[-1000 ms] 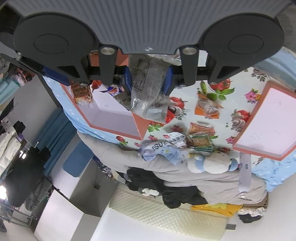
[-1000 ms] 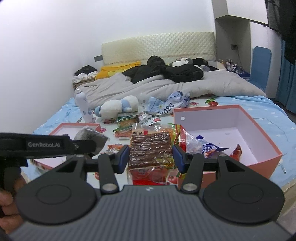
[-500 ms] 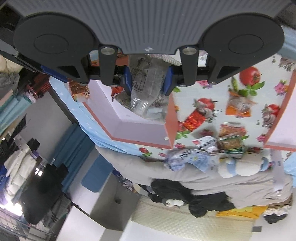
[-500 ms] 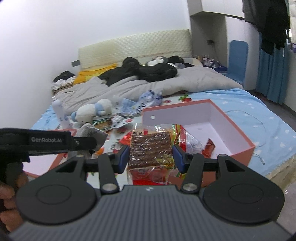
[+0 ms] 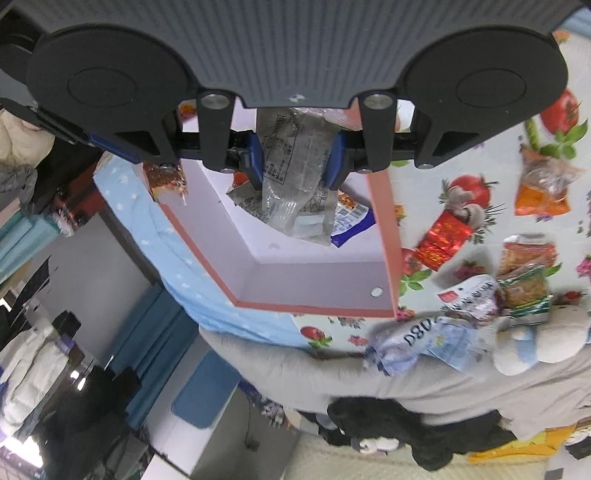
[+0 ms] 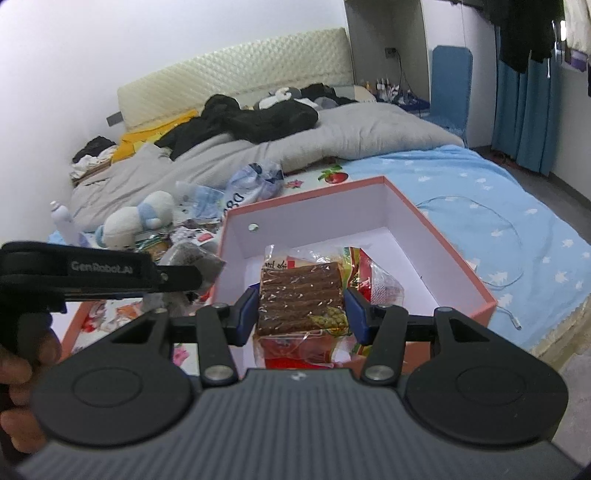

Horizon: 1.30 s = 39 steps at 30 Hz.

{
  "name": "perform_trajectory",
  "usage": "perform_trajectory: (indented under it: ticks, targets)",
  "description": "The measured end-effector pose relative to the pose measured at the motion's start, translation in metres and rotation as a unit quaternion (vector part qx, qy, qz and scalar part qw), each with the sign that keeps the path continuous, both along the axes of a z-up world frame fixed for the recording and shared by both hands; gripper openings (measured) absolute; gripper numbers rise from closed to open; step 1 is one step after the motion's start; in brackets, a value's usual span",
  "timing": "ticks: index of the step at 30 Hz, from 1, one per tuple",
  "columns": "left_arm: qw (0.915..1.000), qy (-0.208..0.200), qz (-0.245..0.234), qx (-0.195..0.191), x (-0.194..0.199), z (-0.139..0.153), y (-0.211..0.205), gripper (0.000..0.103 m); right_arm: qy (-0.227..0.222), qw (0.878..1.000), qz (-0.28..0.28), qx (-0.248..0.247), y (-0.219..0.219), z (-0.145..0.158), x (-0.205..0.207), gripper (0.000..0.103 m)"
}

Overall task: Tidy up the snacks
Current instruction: 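Lower the clear bag and wafer pack into the deep box and open both tools, then withdraw both tools from the deep box back toward the snack pile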

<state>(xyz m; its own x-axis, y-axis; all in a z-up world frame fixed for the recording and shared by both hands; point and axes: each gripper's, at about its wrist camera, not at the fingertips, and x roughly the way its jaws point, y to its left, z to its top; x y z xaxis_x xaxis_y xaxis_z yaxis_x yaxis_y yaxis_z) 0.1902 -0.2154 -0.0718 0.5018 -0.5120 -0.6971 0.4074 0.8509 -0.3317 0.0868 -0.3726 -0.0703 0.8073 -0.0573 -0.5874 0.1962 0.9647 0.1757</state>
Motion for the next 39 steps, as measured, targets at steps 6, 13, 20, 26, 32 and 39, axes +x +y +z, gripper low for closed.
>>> perform_trajectory:
  ticks: [6,13,20,26,32,39]
  targets:
    - [0.9993,0.027,-0.011,0.024,0.045,-0.029,-0.035,0.041,0.024,1.000,0.010,0.009,-0.023,-0.023,0.041,0.054]
    - [0.9973,0.052,-0.027,0.043,0.075,-0.058,-0.061,0.041,0.052,0.999,0.008,0.016,-0.042,-0.050,0.075,0.054]
    - [0.9961,0.049,-0.042,0.060,0.085,-0.068,-0.072,0.041,0.078,0.996,0.000,0.036,-0.052,-0.066,0.087,0.057]
    - [0.9969,0.017,-0.045,0.063,0.079,-0.051,-0.074,0.047,0.085,0.996,-0.004,0.038,-0.051,-0.061,0.085,0.058]
    - [0.9978,0.005,-0.043,0.050,0.060,-0.030,-0.058,0.047,0.067,0.997,-0.002,0.034,-0.039,-0.043,0.064,0.058]
    - [0.9986,-0.021,-0.031,0.038,0.022,0.001,-0.024,0.047,0.033,0.999,0.003,0.028,-0.014,-0.015,0.033,0.058]
